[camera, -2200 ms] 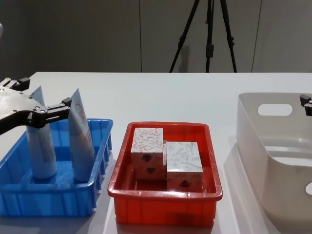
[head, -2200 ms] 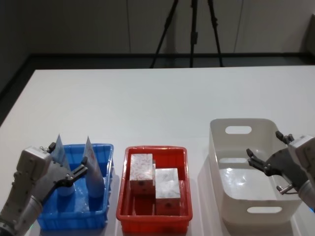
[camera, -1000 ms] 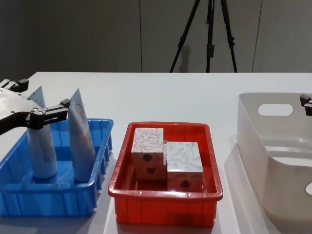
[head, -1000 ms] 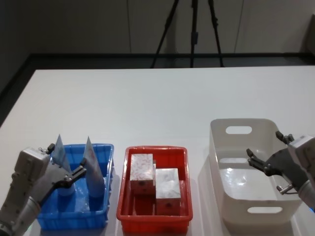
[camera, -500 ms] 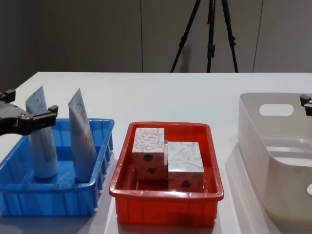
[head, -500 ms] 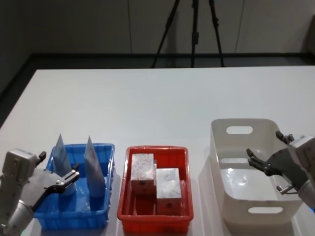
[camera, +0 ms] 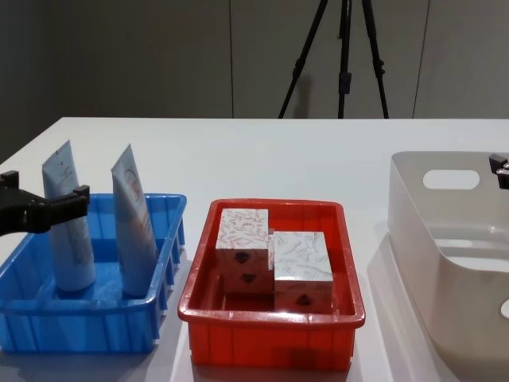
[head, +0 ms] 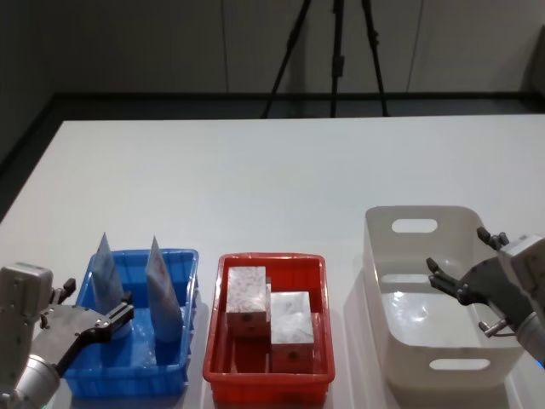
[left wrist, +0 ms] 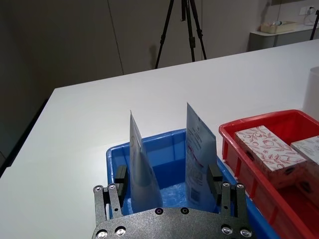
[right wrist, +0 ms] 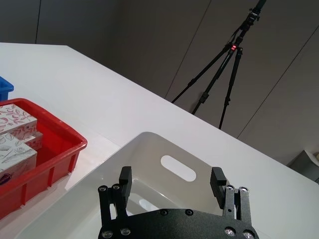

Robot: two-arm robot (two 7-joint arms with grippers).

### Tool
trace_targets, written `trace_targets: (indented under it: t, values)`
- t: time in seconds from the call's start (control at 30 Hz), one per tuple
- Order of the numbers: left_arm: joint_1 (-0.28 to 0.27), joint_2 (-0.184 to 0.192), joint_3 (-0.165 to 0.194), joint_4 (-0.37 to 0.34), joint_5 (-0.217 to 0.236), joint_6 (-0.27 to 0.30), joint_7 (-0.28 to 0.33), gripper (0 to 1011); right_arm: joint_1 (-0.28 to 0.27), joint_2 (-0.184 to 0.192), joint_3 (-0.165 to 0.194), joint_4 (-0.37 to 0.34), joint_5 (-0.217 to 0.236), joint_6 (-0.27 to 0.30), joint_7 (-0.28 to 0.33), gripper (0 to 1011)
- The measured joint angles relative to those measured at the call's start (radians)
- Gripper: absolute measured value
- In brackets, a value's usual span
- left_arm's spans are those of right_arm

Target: Bimanual collaborative sorting of washing and personal care products

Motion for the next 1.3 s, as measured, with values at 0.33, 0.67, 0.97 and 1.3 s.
trace_targets:
  t: [0.33,0.67,0.97,1.3]
  values:
    - [-0.016,-0.036,-0.02,0.045,0.024,0.024,0.019,1001,0.0,0.0,0.0,0.0,0.0,0.0,0.0,1001]
    - [-0.051,-0.076,-0.038,0.104,0.033,0.031,0.014,1001,0.0,0.0,0.0,0.0,0.0,0.0,0.0,1001]
    - [-0.08,-0.106,-0.048,0.146,0.047,0.031,-0.004,1001,0.0,0.0,0.0,0.0,0.0,0.0,0.0,1001]
    - [-0.124,-0.135,-0.051,0.212,0.072,0.029,-0.026,1001,0.0,0.0,0.0,0.0,0.0,0.0,0.0,1001]
